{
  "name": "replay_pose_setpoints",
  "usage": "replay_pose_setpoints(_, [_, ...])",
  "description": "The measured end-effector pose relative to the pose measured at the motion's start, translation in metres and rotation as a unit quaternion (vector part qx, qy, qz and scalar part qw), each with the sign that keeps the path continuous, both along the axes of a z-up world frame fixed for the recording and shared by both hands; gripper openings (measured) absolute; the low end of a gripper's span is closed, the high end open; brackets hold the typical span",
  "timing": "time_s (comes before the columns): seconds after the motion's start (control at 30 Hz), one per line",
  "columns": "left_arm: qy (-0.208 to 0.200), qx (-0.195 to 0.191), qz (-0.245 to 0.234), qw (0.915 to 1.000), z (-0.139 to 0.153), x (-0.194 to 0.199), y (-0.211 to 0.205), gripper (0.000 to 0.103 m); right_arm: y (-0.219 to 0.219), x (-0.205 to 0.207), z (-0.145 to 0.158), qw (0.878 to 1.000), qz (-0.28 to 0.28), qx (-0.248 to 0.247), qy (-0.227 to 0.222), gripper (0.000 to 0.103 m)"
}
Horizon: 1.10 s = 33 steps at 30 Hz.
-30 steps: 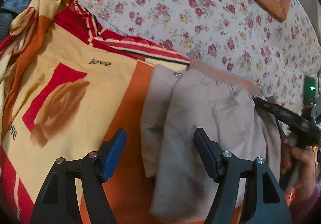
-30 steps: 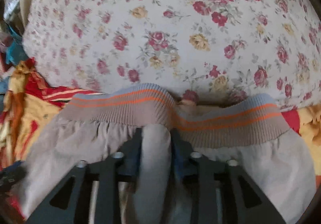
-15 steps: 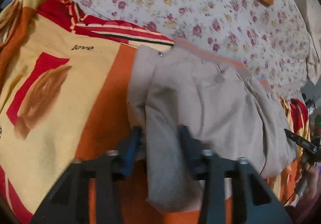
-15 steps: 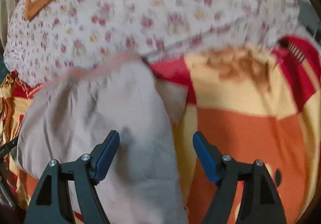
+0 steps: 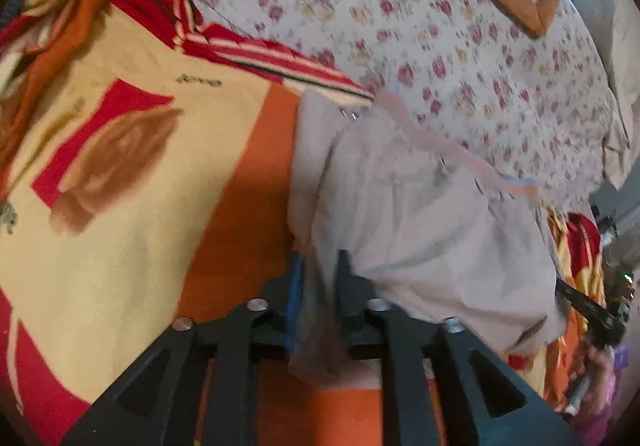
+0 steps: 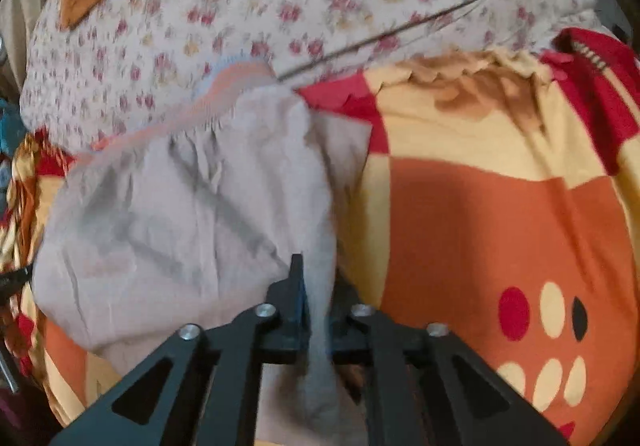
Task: Fold large clothes
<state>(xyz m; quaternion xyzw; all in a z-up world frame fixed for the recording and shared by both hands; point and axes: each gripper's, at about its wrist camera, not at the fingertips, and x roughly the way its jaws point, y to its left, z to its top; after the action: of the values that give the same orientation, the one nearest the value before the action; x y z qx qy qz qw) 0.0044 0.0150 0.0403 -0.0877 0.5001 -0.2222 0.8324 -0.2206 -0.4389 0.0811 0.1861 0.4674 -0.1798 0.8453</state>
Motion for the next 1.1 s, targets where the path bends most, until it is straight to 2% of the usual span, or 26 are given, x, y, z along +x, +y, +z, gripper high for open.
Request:
replay_pose_setpoints(0.03, [-0.007,0.01,0.005,0.9999,0.003,-0.001,-0.001,0.027,0.0,-0.001,0.005,1.0,-0.011,-0.003,-0.005,0.038])
replay_pose_setpoints(0.07, [-0.013,0.018,0.008,0.9997,0.006,-0.002,-0.002,0.03,0.003,-0.004,0.016,0.999,-0.025,-0.005,-0.02,0.046])
replay_pose_setpoints(0.17, [-0.04,0.044,0.011,0.9982,0.013,-0.005,-0.01,0.032,0.017,0.0,0.038,0.999,-0.01,0.001,-0.049,0.046])
replay_pose_setpoints(0.27, [-0.056,0.063,0.01,0.9964,0.016,-0.006,-0.016,0.032,0.051,0.024,0.05,0.996,0.048,0.016,-0.071,0.045])
replay_pose_setpoints(0.37, [-0.058,0.069,0.01,0.9959,0.015,-0.006,-0.021,0.032,0.085,0.053,0.042,0.993,0.101,0.022,-0.064,0.045])
replay_pose_setpoints(0.5, [-0.068,0.086,0.009,0.9939,0.014,-0.007,-0.028,0.033,0.127,0.098,0.018,0.988,0.149,-0.005,-0.047,0.045])
replay_pose_setpoints(0.63, [-0.076,0.113,-0.004,0.9907,0.007,-0.006,-0.038,0.035,0.152,0.127,0.001,0.985,0.167,-0.019,-0.038,0.045])
replay_pose_setpoints(0.8, [-0.074,0.122,-0.01,0.9897,0.0,-0.003,-0.043,0.038,0.171,0.163,-0.037,0.982,0.168,-0.09,0.008,0.046])
replay_pose_setpoints(0.9, [-0.073,0.126,-0.008,0.9894,-0.002,-0.002,-0.044,0.041,0.168,0.166,-0.05,0.981,0.166,-0.096,0.007,0.047])
replay_pose_setpoints(1.0, [-0.077,0.132,-0.007,0.9882,-0.003,-0.004,-0.045,0.043,0.167,0.163,-0.044,0.981,0.171,-0.087,0.013,0.047])
replay_pose_setpoints(1.1, [-0.08,0.111,-0.005,0.9906,0.003,-0.007,-0.041,0.043,0.162,0.149,-0.03,0.985,0.161,-0.059,-0.001,0.047])
